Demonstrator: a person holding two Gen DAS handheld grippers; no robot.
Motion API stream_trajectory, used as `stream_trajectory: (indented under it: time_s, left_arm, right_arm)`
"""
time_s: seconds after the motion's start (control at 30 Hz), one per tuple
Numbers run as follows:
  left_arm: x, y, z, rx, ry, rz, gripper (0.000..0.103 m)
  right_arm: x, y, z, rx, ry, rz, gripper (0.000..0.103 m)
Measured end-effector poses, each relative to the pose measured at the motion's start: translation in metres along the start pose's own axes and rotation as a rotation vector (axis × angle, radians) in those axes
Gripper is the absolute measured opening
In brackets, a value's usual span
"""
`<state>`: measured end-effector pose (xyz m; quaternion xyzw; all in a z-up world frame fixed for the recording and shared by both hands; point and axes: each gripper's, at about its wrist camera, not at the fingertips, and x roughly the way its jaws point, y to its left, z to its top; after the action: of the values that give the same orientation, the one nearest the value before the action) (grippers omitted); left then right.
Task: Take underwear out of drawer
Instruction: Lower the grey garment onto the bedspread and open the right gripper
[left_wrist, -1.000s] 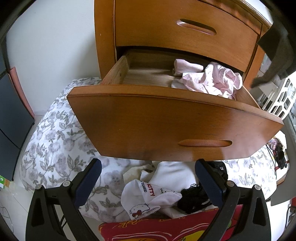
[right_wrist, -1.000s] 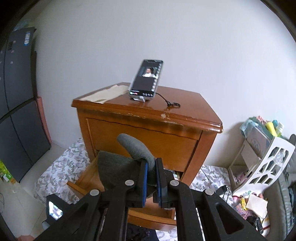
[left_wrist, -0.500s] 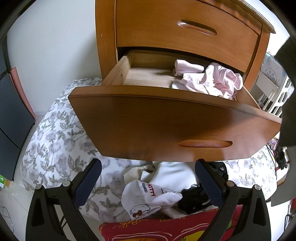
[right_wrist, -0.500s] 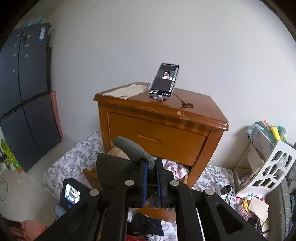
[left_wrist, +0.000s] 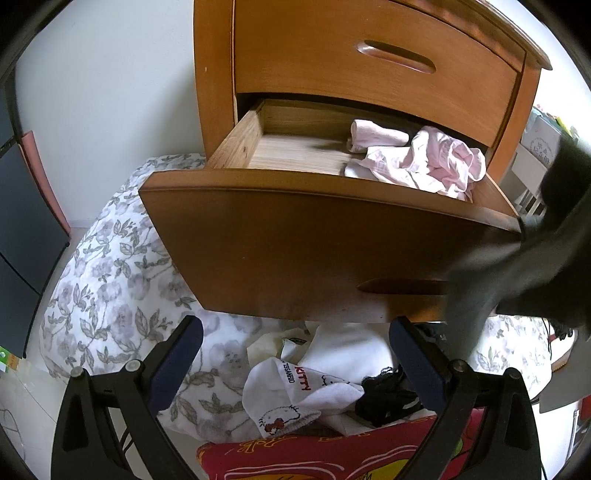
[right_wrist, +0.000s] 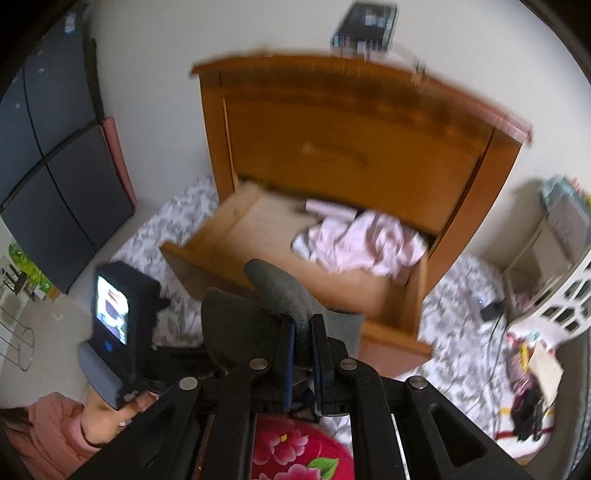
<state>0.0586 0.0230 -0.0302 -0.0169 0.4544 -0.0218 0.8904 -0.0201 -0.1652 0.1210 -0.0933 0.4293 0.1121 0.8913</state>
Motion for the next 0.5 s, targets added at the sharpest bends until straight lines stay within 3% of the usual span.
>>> stream_trajectory:
  time_s: [0.2, 0.5]
  left_arm:
    - [0.0, 0.0, 0.0, 0.0, 0.001, 0.001, 0.101]
    - [0.001, -0.001, 0.0, -0.004, 0.003, 0.003, 0.101]
  right_arm:
    - [0.052, -0.001, -0.018, 0.027, 0.123, 0.026, 0.009]
    - [0.114, -0.005, -0.034, 0.097, 0.226, 0.04, 0.01]
